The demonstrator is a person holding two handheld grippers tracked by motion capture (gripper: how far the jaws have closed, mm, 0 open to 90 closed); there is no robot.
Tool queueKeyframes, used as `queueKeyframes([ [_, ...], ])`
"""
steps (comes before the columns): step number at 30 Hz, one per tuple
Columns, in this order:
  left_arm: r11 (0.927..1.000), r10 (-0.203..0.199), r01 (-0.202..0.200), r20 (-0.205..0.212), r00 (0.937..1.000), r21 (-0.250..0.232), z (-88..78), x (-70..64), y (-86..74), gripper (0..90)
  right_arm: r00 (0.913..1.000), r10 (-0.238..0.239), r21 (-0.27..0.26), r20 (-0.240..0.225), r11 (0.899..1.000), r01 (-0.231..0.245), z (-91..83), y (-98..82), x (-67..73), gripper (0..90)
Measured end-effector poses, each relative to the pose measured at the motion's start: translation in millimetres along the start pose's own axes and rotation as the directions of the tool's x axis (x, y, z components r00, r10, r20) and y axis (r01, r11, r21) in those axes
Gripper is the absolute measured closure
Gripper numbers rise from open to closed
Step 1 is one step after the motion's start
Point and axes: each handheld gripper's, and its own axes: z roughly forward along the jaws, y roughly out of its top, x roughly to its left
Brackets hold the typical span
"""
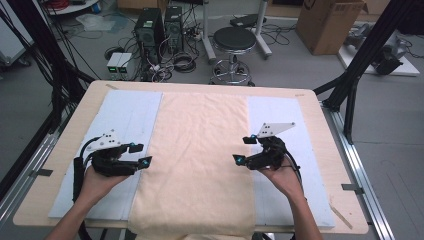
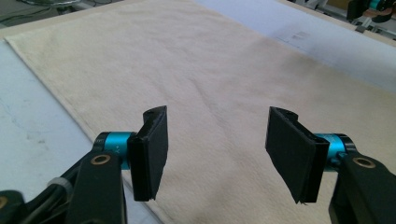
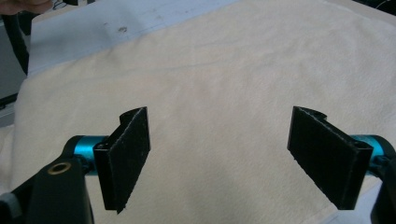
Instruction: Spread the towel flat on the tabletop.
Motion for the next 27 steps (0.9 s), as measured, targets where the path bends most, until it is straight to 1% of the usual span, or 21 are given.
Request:
queueKeyframes([
  [1,1.0000,0.000,0.000,-0.002,1.0000,-0.003,0.7,1.1,1.2,39.5,1.0000,-0.002,-0.004,0.005,1.000,0.002,1.0,0.7,-1.7,20.6],
  [3,1.0000,-0.003,0.003,-0.011,0.9999,-0.004,2.8,4.6,4.8,39.5,0.9999,0.014,-0.001,0.001,1.000,-0.014,2.7,1.1,-4.6,20.5],
  [6,0.9998,-0.015,0.015,-0.016,0.9998,-0.010,5.8,10.1,7.9,39.4,0.9999,0.014,0.003,0.000,1.000,-0.014,5.9,0.6,-9.2,20.5],
  [10,0.9996,-0.028,0.028,-0.031,0.9991,-0.009,10.3,17.8,9.6,39.4,0.9998,0.021,0.006,0.003,1.000,-0.021,8.7,0.6,-14.1,20.5],
  [12,0.9995,-0.032,0.032,-0.037,0.9988,0.001,12.7,21.0,11.5,39.4,0.9996,0.027,0.017,0.006,0.999,-0.027,9.2,1.9,-15.6,20.5],
  [16,0.9991,-0.043,0.043,-0.042,0.9982,0.003,16.5,27.4,17.7,39.6,0.9998,0.018,0.031,0.010,0.999,-0.018,9.2,11.2,-21.8,20.5],
  [17,0.9991,-0.042,0.042,-0.045,0.9981,0.004,16.8,29.1,19.4,39.6,0.9997,0.014,0.029,0.018,0.999,-0.014,8.7,13.8,-22.4,20.6],
  [18,0.9989,-0.046,0.046,-0.043,0.9980,0.002,17.2,30.9,20.8,39.7,0.9999,0.013,0.022,0.011,1.000,-0.013,8.6,16.1,-24.0,20.6],
  [19,0.9986,-0.053,0.053,-0.044,0.9977,0.003,18.1,32.3,22.1,39.7,0.9998,0.015,0.026,0.011,1.000,-0.015,9.2,18.2,-25.4,20.6],
  [20,0.9987,-0.049,0.050,-0.051,0.9975,0.009,19.3,33.4,24.1,39.7,0.9999,0.010,0.035,0.014,0.999,-0.011,9.9,19.9,-26.3,20.6],
  [22,0.9987,-0.048,0.048,-0.060,0.9971,0.012,20.5,35.8,28.6,40.2,0.9999,0.008,0.036,0.013,0.999,-0.009,11.9,22.2,-28.6,20.6],
  [23,0.9988,-0.049,0.049,-0.060,0.9970,0.007,21.0,36.6,30.1,40.3,0.9999,0.012,0.042,0.011,0.999,-0.012,13.0,23.3,-29.2,20.6],
  [24,0.9987,-0.051,0.051,-0.064,0.9966,-0.001,21.3,38.1,32.2,40.3,0.9998,0.009,0.037,0.016,0.999,-0.009,13.8,23.6,-29.7,20.7],
  [25,0.9982,-0.060,0.060,-0.063,0.9962,-0.004,22.3,39.0,33.7,40.4,0.9998,0.016,0.037,0.010,0.999,-0.017,15.3,23.5,-30.7,20.7],
  [27,0.9981,-0.061,0.060,-0.070,0.9957,-0.009,24.0,41.0,34.5,40.4,0.9998,0.014,0.048,0.012,0.999,-0.014,18.3,22.7,-32.5,20.7],
])
